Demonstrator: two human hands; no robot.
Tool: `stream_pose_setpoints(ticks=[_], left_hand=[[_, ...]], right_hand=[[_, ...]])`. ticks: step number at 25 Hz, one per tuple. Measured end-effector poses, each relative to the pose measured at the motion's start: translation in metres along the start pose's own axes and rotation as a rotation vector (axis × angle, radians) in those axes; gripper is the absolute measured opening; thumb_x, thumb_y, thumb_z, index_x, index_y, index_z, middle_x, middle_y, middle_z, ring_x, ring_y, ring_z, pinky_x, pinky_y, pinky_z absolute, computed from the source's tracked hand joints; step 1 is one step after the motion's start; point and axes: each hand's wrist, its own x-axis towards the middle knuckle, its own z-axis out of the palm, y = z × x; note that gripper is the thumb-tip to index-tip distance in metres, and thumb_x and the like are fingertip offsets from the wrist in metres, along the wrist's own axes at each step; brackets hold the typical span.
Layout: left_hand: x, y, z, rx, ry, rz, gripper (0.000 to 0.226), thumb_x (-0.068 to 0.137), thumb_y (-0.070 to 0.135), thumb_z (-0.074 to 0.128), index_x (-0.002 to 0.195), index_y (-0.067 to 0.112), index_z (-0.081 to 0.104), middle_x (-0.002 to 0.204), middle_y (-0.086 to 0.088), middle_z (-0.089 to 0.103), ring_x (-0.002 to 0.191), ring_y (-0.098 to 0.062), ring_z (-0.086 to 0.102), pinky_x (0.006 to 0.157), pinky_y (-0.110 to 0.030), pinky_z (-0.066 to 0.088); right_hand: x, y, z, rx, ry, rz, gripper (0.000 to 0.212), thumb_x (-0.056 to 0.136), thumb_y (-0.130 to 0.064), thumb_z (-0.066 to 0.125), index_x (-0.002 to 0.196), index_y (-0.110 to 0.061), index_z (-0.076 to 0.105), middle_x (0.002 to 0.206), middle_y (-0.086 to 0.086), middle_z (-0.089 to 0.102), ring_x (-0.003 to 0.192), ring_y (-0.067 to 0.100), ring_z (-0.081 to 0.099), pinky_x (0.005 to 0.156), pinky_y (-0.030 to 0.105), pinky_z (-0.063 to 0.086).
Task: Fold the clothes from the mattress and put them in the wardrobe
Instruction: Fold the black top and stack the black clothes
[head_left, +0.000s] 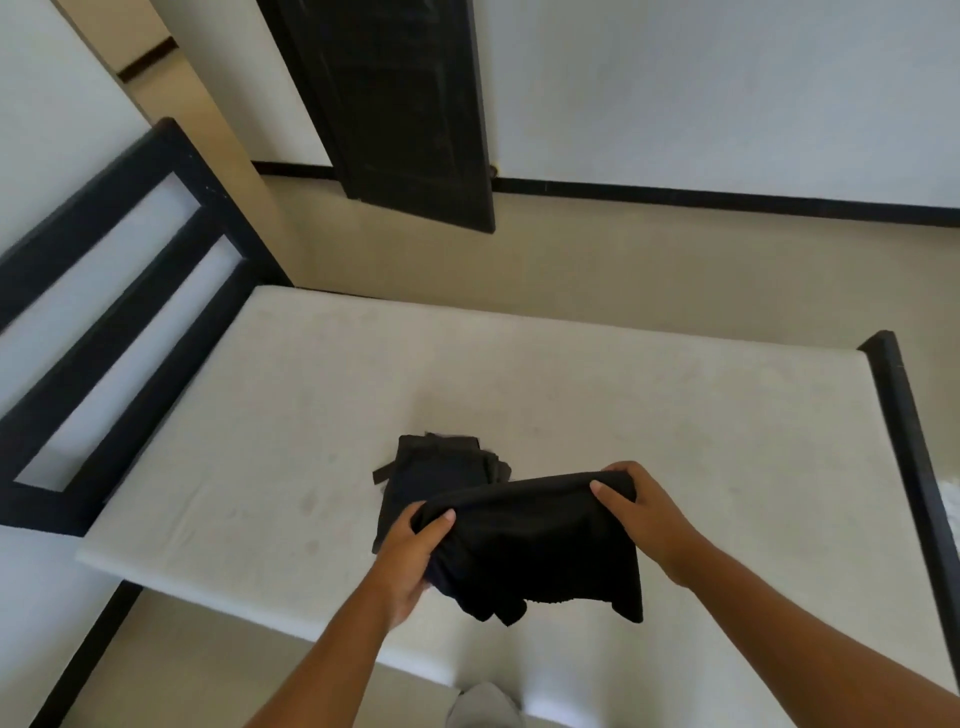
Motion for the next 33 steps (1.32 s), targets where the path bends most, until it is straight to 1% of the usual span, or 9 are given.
stream_pose_setpoints(ticks=[5,13,17,21,25,27,28,30,33], left_hand=[[0.061,-0.036,0.001,0.095,-0.094,-0.248,0.039,0.097,0.034,0.068,0.131,0.022,0.052,0.128,-0.009,0.06,0.114,-0.032,0.063,0.09,-0.055,0.06],[0.209,-0.081,0.074,0.334,-0.042,-0.306,0.032,0.099,0.022,0.061,0.128,0.018,0.048,0.121,-0.011,0.061,0.11,-0.03,0.064,0.093,-0.054,0.058],[0.294,-0.115,0.121,0.446,0.031,-0.162,0.041,0.101,0.023,0.062,0.137,0.011,0.047,0.125,-0.008,0.06,0.116,-0.026,0.06,0.106,-0.042,0.051],[0.345,-0.122,0.153,0.611,0.047,-0.048,0.047,0.102,0.027,0.061,0.14,0.011,0.039,0.137,-0.008,0.055,0.119,-0.026,0.057,0.099,-0.034,0.048],[0.333,-0.127,0.148,0.821,-0.068,-0.005,0.056,0.098,0.024,0.066,0.145,0.01,0.038,0.143,-0.01,0.05,0.131,-0.029,0.052,0.108,-0.04,0.046],[0.308,-0.12,0.132,0.879,-0.067,0.147,0.059,0.099,0.022,0.064,0.15,0.009,0.037,0.151,-0.011,0.043,0.141,-0.028,0.041,0.118,-0.04,0.037],[0.294,-0.115,0.119,0.909,-0.006,0.258,0.06,0.099,0.021,0.064,0.151,0.007,0.037,0.153,-0.012,0.042,0.143,-0.026,0.037,0.12,-0.039,0.034],[0.277,-0.109,0.077,0.975,0.233,0.435,0.06,0.097,0.025,0.065,0.149,0.006,0.042,0.153,-0.013,0.044,0.143,-0.027,0.038,0.118,-0.041,0.037],[0.282,-0.112,-0.003,1.1,0.551,0.296,0.075,0.097,0.042,0.063,0.154,0.003,0.033,0.159,-0.019,0.036,0.148,-0.035,0.034,0.117,-0.051,0.036]], right_hand=[[0.024,0.046,0.023,-0.134,0.053,0.208,0.021,0.102,-0.044,0.055,0.115,-0.028,0.052,0.11,-0.003,0.062,0.1,0.015,0.061,0.089,0.037,0.055],[0.13,0.143,0.02,-0.117,0.185,0.433,0.038,0.1,-0.042,0.059,0.127,-0.017,0.049,0.118,0.01,0.059,0.104,0.03,0.058,0.085,0.043,0.051],[0.206,0.212,0.016,-0.124,0.29,0.45,0.043,0.1,-0.039,0.061,0.132,-0.012,0.048,0.116,0.009,0.056,0.109,0.035,0.057,0.087,0.041,0.048],[0.25,0.25,0.012,-0.142,0.331,0.457,0.05,0.101,-0.033,0.059,0.143,-0.017,0.038,0.136,0.017,0.055,0.116,0.036,0.056,0.097,0.045,0.05],[0.249,0.245,0.029,-0.541,0.312,0.545,0.066,0.1,-0.035,0.059,0.154,-0.011,0.029,0.151,0.024,0.04,0.138,0.046,0.04,0.113,0.058,0.038],[0.233,0.216,0.061,-0.694,0.416,0.332,0.062,0.1,-0.037,0.053,0.15,-0.005,0.038,0.151,0.026,0.038,0.139,0.045,0.035,0.115,0.056,0.032],[0.225,0.198,0.082,-0.67,0.367,0.188,0.059,0.099,-0.039,0.051,0.145,-0.003,0.044,0.147,0.024,0.044,0.136,0.043,0.039,0.114,0.052,0.032],[0.215,0.157,0.137,-0.466,0.066,0.067,0.052,0.101,-0.043,0.051,0.139,-0.007,0.051,0.139,0.015,0.054,0.13,0.033,0.05,0.107,0.039,0.038],[0.217,0.124,0.222,-0.27,-0.27,0.222,0.071,0.095,-0.057,0.059,0.148,-0.013,0.042,0.145,0.008,0.051,0.134,0.027,0.05,0.107,0.036,0.043]])
